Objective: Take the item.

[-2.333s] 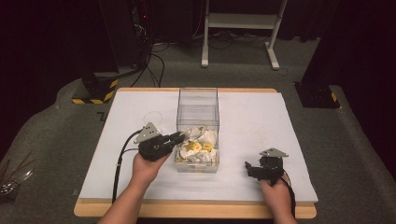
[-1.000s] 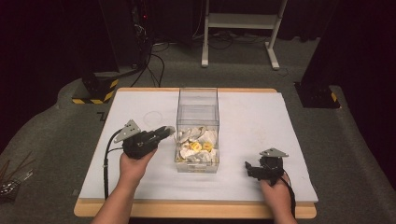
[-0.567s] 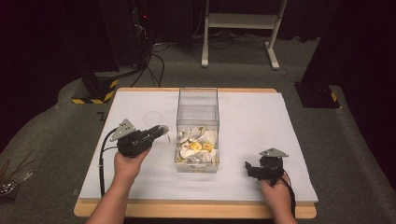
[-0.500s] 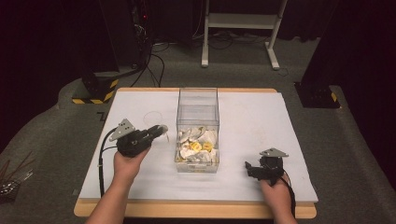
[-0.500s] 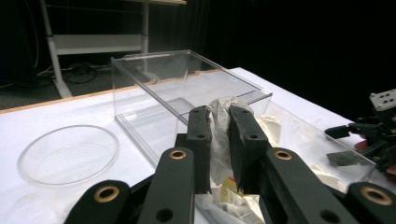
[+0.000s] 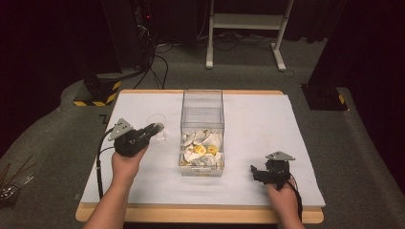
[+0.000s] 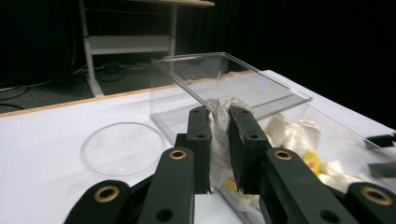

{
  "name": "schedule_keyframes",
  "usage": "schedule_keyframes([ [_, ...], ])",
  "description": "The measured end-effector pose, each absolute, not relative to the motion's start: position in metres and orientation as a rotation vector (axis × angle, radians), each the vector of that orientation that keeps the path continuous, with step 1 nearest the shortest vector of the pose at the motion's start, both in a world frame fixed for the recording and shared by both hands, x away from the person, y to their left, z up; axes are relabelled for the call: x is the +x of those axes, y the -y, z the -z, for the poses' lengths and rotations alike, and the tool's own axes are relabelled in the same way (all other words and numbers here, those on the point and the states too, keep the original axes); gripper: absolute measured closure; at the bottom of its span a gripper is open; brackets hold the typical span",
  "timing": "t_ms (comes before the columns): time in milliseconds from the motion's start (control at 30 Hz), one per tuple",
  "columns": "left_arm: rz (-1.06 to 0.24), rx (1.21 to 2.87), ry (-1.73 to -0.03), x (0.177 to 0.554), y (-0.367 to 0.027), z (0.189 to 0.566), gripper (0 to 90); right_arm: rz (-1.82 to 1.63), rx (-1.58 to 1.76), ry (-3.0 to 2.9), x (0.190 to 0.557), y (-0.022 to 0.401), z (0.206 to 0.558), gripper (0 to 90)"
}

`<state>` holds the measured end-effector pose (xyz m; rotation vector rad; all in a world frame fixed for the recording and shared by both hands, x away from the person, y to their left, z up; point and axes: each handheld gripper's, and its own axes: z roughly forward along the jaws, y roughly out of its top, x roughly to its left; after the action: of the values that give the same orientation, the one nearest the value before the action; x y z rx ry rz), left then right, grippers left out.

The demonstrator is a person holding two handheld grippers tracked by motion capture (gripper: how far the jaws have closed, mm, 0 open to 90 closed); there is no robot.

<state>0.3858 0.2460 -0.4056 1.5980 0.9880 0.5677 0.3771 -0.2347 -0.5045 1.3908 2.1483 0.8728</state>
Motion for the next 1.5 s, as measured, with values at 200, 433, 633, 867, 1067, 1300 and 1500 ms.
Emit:
schedule_keyframes([
  [200, -0.593, 1.591, -1.018, 0.39, -0.248, 0.404, 79.2, -0.873, 1.391, -2.149, 0.377, 0.235, 0.505, 12.8],
  [433, -0.618, 1.581, -1.046, 0.395, -0.251, 0.405, 79.1, -0.873, 1.39, -2.149, 0.377, 0.235, 0.504, 12.9],
  [633, -0.64, 1.58, -1.06, 0.395, -0.254, 0.403, 79.2, -0.873, 1.393, -2.15, 0.377, 0.235, 0.504, 12.6],
  [867, -0.656, 1.544, -1.079, 0.394, -0.25, 0.401, 79.2, -0.872, 1.39, -2.149, 0.377, 0.235, 0.504, 12.8],
  [1067, -0.67, 1.545, -1.093, 0.397, -0.254, 0.4, 79.2, -0.872, 1.389, -2.149, 0.377, 0.235, 0.504, 12.8],
  [1300, -0.712, 1.56, -1.105, 0.401, -0.26, 0.397, 79.2, -0.871, 1.386, -2.15, 0.377, 0.235, 0.504, 12.8],
  [1500, -0.732, 1.593, -1.106, 0.412, -0.262, 0.395, 79.2, -0.872, 1.392, -2.15, 0.377, 0.235, 0.504, 12.8],
])
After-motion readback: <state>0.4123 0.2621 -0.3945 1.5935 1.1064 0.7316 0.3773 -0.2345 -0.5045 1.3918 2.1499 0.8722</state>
